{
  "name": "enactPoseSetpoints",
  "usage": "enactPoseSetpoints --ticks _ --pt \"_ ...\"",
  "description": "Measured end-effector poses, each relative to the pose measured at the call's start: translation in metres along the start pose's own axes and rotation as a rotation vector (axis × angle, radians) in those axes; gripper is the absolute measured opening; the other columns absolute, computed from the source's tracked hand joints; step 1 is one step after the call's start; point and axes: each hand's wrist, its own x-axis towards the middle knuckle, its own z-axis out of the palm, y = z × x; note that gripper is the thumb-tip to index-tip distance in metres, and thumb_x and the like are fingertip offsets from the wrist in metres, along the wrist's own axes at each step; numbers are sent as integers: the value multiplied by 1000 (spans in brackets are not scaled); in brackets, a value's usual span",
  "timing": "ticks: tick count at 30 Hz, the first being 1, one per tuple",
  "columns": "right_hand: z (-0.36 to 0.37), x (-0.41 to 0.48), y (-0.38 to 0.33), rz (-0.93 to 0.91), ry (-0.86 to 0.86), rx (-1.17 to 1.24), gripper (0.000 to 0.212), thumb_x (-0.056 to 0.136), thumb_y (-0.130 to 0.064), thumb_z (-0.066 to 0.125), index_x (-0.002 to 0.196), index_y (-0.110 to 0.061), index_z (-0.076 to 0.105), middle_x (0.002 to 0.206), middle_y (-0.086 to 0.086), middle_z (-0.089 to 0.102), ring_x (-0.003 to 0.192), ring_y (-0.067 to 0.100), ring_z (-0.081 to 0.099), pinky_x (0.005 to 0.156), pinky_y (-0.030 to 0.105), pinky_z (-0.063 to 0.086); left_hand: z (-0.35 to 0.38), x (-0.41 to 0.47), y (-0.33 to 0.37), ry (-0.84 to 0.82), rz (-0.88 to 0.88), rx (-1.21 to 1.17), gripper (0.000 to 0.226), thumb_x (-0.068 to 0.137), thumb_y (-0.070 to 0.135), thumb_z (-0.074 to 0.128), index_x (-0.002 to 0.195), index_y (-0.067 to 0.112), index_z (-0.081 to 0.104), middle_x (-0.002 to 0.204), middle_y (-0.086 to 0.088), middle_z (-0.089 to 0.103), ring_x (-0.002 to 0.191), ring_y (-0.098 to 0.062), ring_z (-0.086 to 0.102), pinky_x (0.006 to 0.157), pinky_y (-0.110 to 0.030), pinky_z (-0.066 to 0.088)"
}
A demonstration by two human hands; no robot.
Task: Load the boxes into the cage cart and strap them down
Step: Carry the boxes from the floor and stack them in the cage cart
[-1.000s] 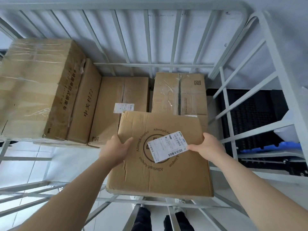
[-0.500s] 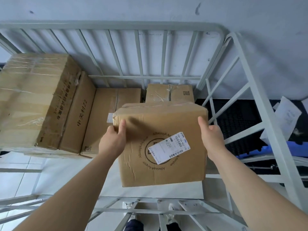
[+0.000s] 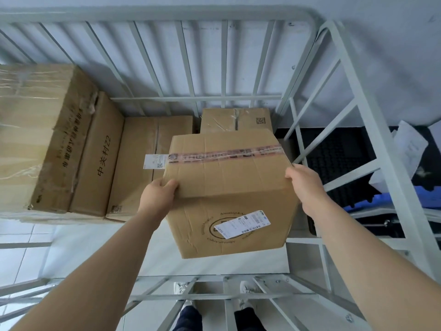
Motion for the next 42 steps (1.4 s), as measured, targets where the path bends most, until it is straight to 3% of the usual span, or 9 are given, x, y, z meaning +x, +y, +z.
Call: enactPoseSetpoints --ticks 4,7,10,15,19,21,23,28,42 --pt "-1 3 5 52 -91 -96 35 81 -19 54 115 -16 60 111 2 62 98 26 60 87 39 47 -4 4 -7 -99 -27 99 23 87 20 52 105 9 59 96 -8 63 81 -24 57 64 -32 49" --pt "3 -5 22 65 -113 -166 48 86 -37 65 130 -22 52 131 -3 56 116 22 54 101 45 44 1 -5 -20 -103 46 218 34 86 39 64 113 23 51 97 9 61 92 -19 59 77 -34 50" --pt "7 -20 38 62 -145 -272 64 82 -35 71 139 -26 44 136 -4 53 125 20 48 105 44 40 0 -18 -37 -87 86 345 60 77 48 72 126 27 45 93 16 54 87 -14 55 70 -30 48" --pt "14 -48 57 40 -190 -332 67 79 -32 75 137 -21 44 125 -5 58 115 17 53 99 38 44 -15 -33 -56 -84 38 430 77 67 50 81 128 22 43 102 7 59 88 -16 56 69 -32 49" --pt "10 -61 67 6 -180 -356 38 78 -33 77 104 -36 49 90 -21 53 90 9 52 77 29 42 -20 -42 -59 -139 28 531 75 62 58 81 117 21 44 94 8 58 85 -17 58 65 -30 48" --pt "5 -64 67 -15 -180 -368 33 78 -34 76 89 -42 47 86 -25 51 80 2 51 68 27 41 -20 -45 -55 -139 52 570 74 60 60 80 113 22 47 89 10 58 81 -14 58 60 -28 45" --pt "1 -65 65 -21 -179 -377 30 78 -34 76 91 -42 51 89 -23 56 80 -3 51 64 24 40 -18 -45 -52 -135 78 585 71 62 60 80 114 22 49 92 9 61 83 -14 60 63 -29 49" --pt "5 -61 69 20 -196 -437 33 78 -32 76 106 -29 58 100 -11 64 94 13 59 82 34 49 -6 -45 -60 -158 79 610 67 65 57 78 116 24 49 98 9 65 88 -14 62 78 -38 55" --pt "17 -62 48 15 -287 -464 33 77 -38 76 105 -29 63 99 -9 66 93 12 61 82 33 50 -45 -29 -39 -279 88 681 55 72 55 75 114 22 60 95 5 68 86 -14 63 76 -32 53"
